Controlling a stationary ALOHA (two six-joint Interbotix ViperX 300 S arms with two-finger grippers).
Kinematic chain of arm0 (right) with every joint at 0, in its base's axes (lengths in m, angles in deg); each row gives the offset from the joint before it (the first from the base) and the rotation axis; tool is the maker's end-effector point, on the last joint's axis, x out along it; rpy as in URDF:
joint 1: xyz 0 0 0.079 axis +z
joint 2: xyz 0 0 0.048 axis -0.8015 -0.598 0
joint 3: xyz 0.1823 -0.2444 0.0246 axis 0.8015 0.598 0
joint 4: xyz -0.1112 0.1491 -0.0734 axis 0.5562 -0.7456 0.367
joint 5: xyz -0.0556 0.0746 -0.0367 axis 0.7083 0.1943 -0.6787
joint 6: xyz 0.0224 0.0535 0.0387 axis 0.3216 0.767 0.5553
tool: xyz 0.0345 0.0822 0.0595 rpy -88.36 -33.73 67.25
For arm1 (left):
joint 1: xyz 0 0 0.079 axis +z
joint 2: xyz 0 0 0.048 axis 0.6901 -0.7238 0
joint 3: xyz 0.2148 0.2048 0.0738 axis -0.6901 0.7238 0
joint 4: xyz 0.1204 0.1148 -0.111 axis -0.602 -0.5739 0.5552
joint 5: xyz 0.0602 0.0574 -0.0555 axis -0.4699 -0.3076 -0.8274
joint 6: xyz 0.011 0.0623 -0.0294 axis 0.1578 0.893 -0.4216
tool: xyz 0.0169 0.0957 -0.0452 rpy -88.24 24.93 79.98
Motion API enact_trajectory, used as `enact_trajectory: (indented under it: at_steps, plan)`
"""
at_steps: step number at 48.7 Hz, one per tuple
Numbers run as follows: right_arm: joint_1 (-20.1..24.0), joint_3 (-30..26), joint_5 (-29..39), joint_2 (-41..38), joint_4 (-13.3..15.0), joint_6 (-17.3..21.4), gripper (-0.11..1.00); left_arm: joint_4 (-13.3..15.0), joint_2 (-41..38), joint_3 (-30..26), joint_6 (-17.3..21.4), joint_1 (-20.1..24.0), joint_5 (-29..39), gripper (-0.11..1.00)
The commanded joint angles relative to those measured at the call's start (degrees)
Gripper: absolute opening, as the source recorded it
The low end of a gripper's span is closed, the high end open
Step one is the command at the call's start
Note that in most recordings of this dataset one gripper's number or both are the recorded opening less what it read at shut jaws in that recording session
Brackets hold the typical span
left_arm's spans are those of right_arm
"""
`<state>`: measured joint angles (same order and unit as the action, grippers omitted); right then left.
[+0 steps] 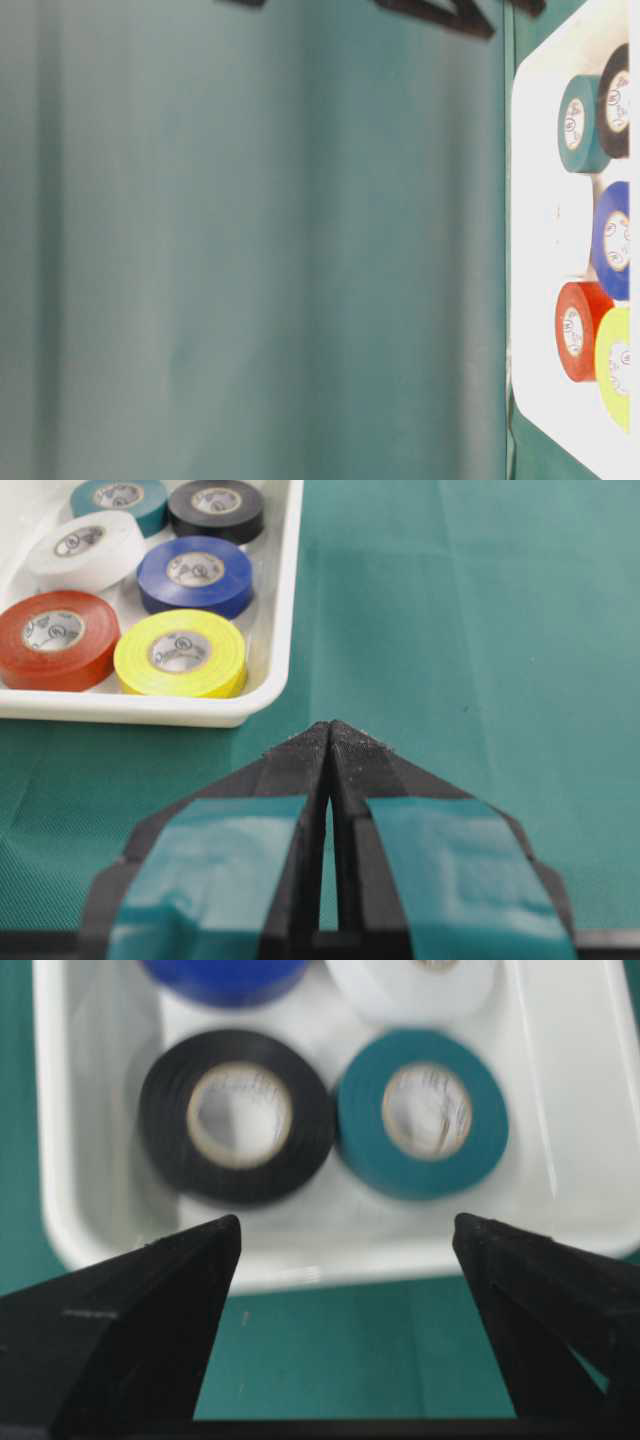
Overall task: Put the tape into the white case with the right arm.
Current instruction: 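Withdraw the open right gripper to the right of the tray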
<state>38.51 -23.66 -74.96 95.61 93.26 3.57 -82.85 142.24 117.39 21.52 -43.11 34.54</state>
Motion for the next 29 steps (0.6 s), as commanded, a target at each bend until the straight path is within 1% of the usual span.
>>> enact_trajectory:
  at_steps: [1, 8, 13, 21, 29]
  plan:
    - [-0.09, 2.29, -0.88, 3.6, -0.44, 0.09, 0.76, 0.09, -0.44, -0.79, 0.0, 0.09, -0.26, 0.0]
    - [-0.09, 6.94, -2.64, 8.53, -0.7, 0.26, 0.75, 0.09, -0.44, -0.79, 0.0, 0.09, -0.35, 0.0]
    - [-0.09, 9.23, -3.25, 11.07, -0.7, 0.97, 0.75, 0.0, -0.35, -0.7, 0.0, 0.09, -0.35, 0.0]
    - [-0.09, 11.6, -3.16, 14.41, -0.7, 2.37, 0.75, 0.09, -0.44, -0.79, 0.0, 0.09, -0.35, 0.0]
    - [-0.09, 13.18, -3.34, 16.79, -0.7, 2.46, 0.75, 0.09, -0.44, -0.7, 0.0, 0.09, -0.26, 0.0]
